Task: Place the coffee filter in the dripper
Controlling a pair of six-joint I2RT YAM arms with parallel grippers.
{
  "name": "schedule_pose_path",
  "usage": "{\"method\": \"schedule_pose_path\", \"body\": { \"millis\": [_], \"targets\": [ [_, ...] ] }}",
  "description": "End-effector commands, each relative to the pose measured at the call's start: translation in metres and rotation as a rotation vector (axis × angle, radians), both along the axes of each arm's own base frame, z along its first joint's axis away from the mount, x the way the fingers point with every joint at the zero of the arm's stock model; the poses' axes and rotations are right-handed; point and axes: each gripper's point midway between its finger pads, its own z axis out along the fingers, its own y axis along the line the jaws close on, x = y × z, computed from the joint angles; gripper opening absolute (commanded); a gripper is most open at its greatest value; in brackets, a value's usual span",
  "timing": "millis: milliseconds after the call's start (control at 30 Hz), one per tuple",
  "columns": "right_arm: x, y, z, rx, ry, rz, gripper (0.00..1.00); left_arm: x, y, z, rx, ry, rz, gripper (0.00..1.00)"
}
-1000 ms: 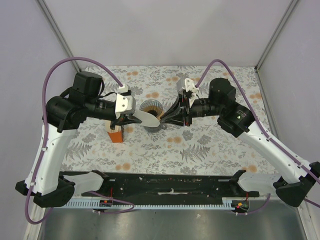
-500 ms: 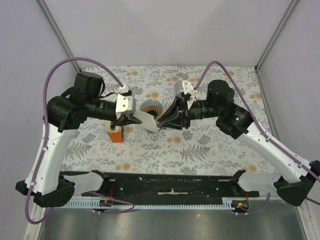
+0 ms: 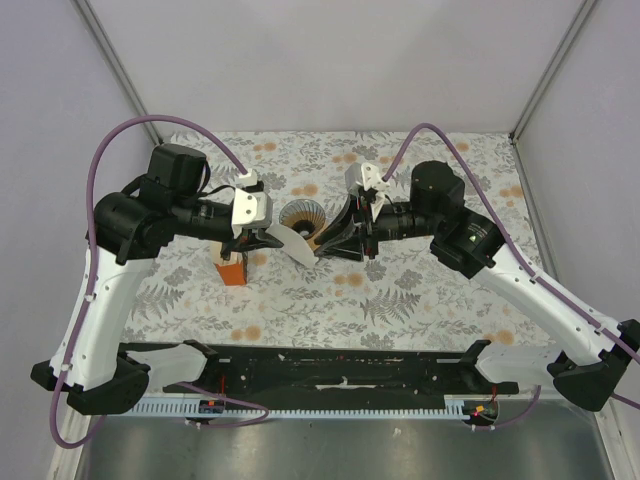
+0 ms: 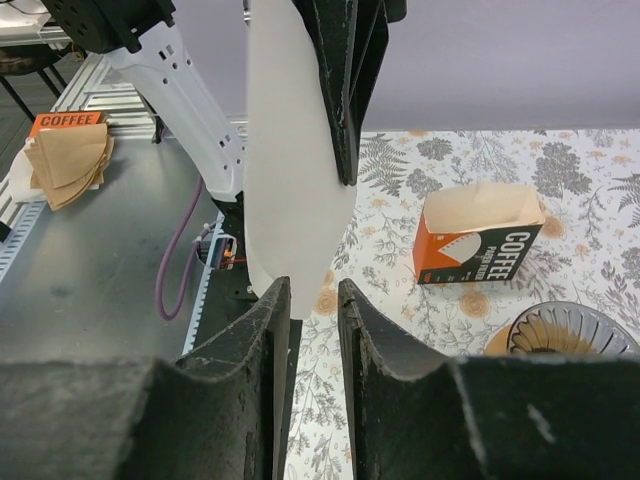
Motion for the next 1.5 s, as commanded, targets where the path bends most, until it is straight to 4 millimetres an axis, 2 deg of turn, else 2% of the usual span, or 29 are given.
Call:
{"method": "schedule_pose_path", "body": {
  "millis": [0,333,633,767,1100,1467],
  "targets": [
    [-0.005,-0.003,0.0,-0.01,-0.017,0.011,0.32,-0.01,0.004,0.003,0.001,-0.016,-0.019,0.02],
    [-0.009,-0.006,0.0,-0.022,-0.031,0.022,0.35,-0.011,0.004,0.004,0.0,-0.018,-0.021,0.02],
    [0.005,-0.021,0.002,-0.046,-0.131,-0.086,0.37,-0.013,0.004,0.004,-0.001,-0.021,-0.028,0.02],
    [0.008,-0.019,0.005,-0.046,-0.14,-0.097,0.38,-0.013,0.004,0.005,-0.003,-0.022,-0.029,0.02],
    [0.011,-0.013,0.017,-0.019,-0.134,-0.089,0.29,-0.014,0.004,0.005,-0.004,-0.021,-0.03,0.02],
    [0.013,-0.007,0.014,-0.019,-0.117,-0.078,0.2,-0.014,0.003,0.003,-0.003,-0.012,-0.03,0.02]
  ]
}}
